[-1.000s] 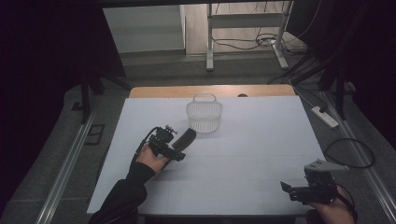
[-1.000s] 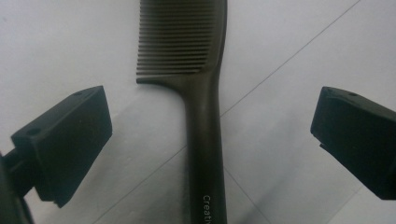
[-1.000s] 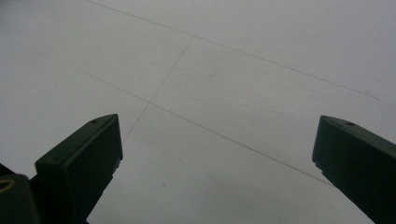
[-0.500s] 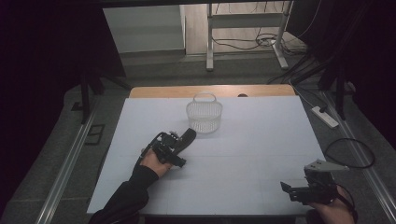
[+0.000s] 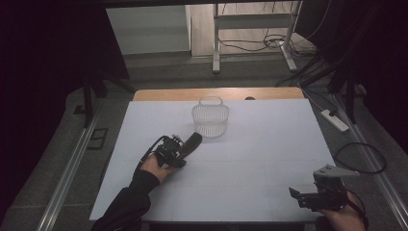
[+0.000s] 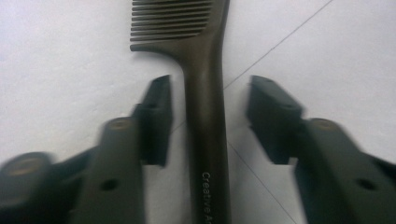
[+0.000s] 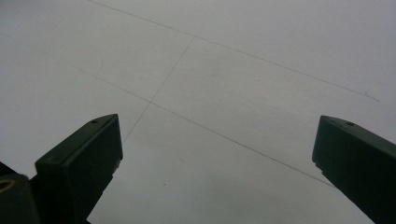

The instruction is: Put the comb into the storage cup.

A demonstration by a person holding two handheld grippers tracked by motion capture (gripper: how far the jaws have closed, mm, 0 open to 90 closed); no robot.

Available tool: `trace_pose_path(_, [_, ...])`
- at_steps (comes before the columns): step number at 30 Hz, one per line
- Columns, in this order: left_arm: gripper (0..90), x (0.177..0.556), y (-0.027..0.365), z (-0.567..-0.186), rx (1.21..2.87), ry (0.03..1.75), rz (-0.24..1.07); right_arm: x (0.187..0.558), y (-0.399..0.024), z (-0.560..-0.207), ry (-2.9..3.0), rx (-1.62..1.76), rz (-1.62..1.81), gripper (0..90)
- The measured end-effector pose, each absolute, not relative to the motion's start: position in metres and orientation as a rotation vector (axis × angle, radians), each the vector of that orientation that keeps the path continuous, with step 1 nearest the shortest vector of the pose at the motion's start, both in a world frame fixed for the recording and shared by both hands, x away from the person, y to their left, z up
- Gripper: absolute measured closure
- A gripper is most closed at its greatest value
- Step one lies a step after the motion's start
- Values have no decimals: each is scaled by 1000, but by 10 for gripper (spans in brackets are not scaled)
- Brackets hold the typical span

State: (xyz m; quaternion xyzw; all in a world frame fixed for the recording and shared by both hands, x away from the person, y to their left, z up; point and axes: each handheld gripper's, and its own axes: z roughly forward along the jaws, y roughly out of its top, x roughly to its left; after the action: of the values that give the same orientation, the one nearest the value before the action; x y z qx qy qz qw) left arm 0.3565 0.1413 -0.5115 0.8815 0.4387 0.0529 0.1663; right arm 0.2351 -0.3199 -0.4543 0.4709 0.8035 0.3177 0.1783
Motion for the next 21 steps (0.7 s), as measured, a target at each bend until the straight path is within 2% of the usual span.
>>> trace_pose_path(3, [697, 355, 142, -511, 2510, 1254, 151, 235, -320, -454, 2272, 1331, 900, 16])
trace_pose_path(4, [714, 355, 144, -511, 2494, 1269, 138, 235, -320, -454, 2272, 1330, 900, 16])
trace_pose_path(21, [724, 351, 153, -511, 2434, 1318, 119, 234, -320, -454, 2274, 1325, 902, 16])
